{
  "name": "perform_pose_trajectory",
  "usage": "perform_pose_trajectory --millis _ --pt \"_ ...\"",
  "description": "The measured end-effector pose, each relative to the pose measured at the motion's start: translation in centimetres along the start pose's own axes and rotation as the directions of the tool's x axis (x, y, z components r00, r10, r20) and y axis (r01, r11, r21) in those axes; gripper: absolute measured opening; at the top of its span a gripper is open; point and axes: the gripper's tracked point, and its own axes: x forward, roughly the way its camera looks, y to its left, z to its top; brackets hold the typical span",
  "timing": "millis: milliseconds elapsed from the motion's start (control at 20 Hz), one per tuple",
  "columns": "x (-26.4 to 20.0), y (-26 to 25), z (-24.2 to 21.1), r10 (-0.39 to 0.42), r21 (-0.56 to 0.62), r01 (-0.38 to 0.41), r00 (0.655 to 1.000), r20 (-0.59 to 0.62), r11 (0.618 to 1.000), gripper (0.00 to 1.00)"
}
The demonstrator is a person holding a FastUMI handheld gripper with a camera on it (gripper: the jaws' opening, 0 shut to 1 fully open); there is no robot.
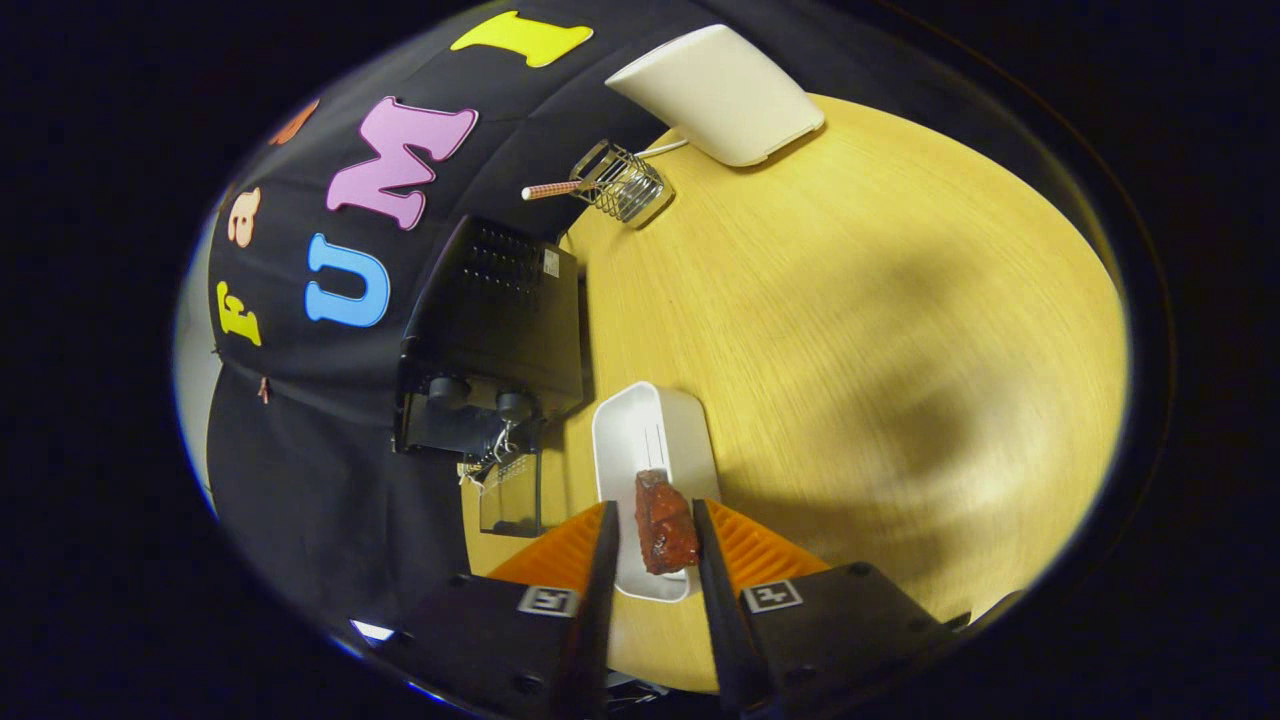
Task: Open the toaster oven, put the food inside, and close the toaster oven door.
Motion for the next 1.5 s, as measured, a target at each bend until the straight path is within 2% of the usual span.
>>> perform_pose_trajectory --millis 50,100,200,350,750,1000,1250,1500 --pt "0.4 -0.1 -0.2 0.003 0.004 -0.003 1.0 -0.013 1.0 0.38" --pt "0.5 -0.6 -0.3 -0.008 0.013 0.008 1.0 -0.02 1.0 0.38" --pt "0.1 -0.6 0.0 -0.009 0.037 0.009 1.0 -0.016 0.999 0.22" --pt "0.4 -0.6 -0.2 0.0 0.027 0.0 1.0 -0.013 1.0 0.16" --pt "-1.3 1.2 1.7 0.026 0.094 -0.03 0.998 0.05 0.995 0.16" --pt "-4.1 4.3 2.4 0.032 0.034 -0.036 0.993 0.114 0.999 0.16" --pt "-6.7 7.6 1.9 0.026 0.036 -0.033 0.981 0.191 0.999 0.16" --pt "-6.8 11.7 0.0 0.034 0.034 -0.043 0.971 0.235 0.999 0.16"
